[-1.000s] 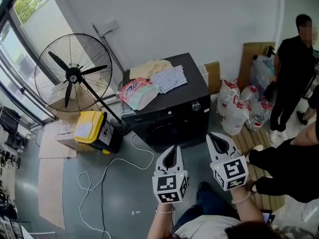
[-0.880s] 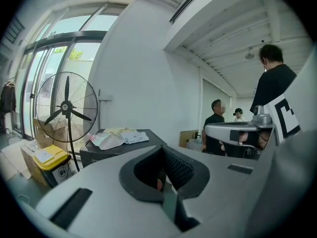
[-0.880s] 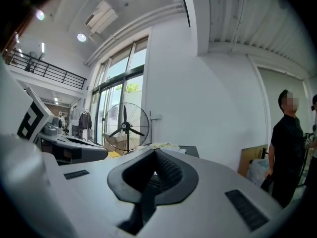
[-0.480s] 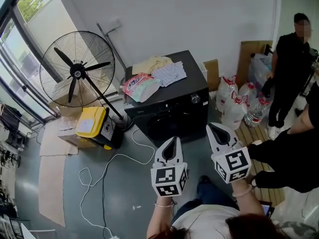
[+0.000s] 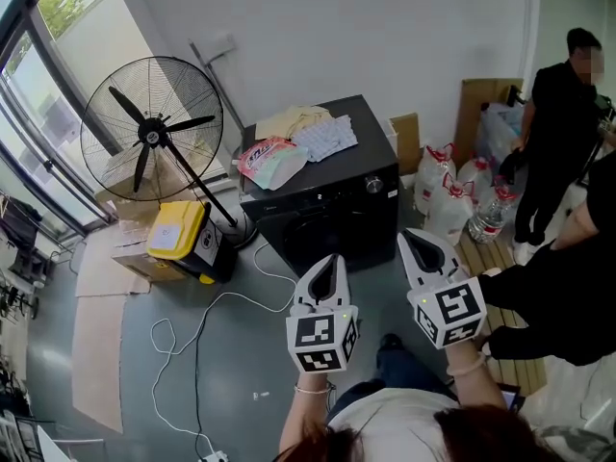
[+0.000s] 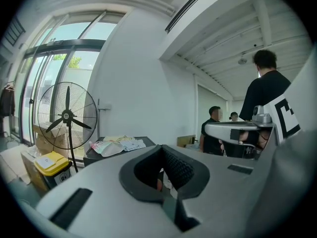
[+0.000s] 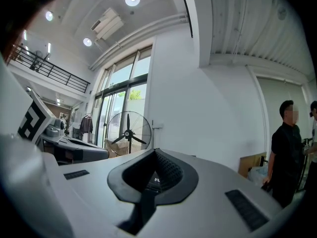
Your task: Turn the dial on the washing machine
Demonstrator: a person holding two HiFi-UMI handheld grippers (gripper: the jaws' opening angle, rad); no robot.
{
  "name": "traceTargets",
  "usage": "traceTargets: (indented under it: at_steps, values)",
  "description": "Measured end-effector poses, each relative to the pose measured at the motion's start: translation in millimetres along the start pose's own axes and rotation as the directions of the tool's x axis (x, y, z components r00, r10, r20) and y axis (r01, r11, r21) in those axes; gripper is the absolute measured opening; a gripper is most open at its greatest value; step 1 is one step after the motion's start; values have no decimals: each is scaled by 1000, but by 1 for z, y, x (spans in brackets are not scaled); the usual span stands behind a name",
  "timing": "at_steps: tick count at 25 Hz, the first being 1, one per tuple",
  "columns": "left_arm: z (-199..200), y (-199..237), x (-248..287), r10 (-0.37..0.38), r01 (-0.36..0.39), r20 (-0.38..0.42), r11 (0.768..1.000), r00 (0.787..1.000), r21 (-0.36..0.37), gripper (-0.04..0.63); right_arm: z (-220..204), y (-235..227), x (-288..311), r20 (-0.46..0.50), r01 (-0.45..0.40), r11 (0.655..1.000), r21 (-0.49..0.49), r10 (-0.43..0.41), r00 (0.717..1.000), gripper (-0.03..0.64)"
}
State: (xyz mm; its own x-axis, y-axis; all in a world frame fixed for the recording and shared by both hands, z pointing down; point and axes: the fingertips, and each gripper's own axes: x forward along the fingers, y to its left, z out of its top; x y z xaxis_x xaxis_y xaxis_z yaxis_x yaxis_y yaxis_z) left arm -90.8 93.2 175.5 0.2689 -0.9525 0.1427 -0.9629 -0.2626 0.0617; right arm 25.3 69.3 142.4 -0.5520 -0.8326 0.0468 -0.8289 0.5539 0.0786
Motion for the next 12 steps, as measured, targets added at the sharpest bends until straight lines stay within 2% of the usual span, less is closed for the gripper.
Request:
traceTargets:
  at_steps: [12]
  values:
    - [10, -6, -20, 7, -8, 29, 1000, 1000, 19, 14, 6, 5, -20, 16, 6, 1000, 19, -6, 1000, 26]
